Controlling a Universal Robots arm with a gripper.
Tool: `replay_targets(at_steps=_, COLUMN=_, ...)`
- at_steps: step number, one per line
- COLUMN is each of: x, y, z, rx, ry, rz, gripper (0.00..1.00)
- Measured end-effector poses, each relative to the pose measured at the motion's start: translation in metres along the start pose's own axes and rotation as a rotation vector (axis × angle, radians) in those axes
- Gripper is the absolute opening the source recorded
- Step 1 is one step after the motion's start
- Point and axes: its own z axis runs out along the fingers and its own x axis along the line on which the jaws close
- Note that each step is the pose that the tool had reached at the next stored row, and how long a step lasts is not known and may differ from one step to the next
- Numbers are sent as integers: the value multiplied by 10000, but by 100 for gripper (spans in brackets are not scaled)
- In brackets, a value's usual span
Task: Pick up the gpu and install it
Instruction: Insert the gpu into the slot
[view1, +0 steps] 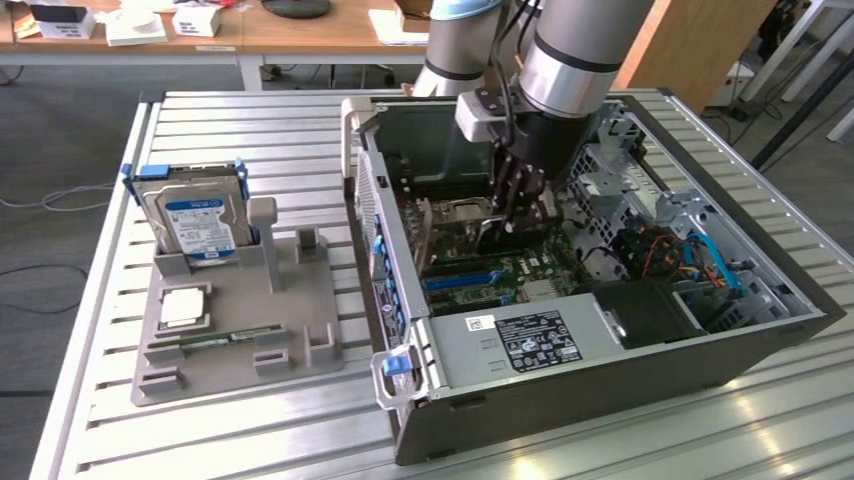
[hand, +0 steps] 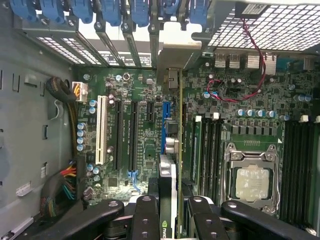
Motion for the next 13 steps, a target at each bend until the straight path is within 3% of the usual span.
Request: replay_targets(at_steps=13, x=0, y=14, z=62, rx=0, ry=-1, rz=2, gripper=27)
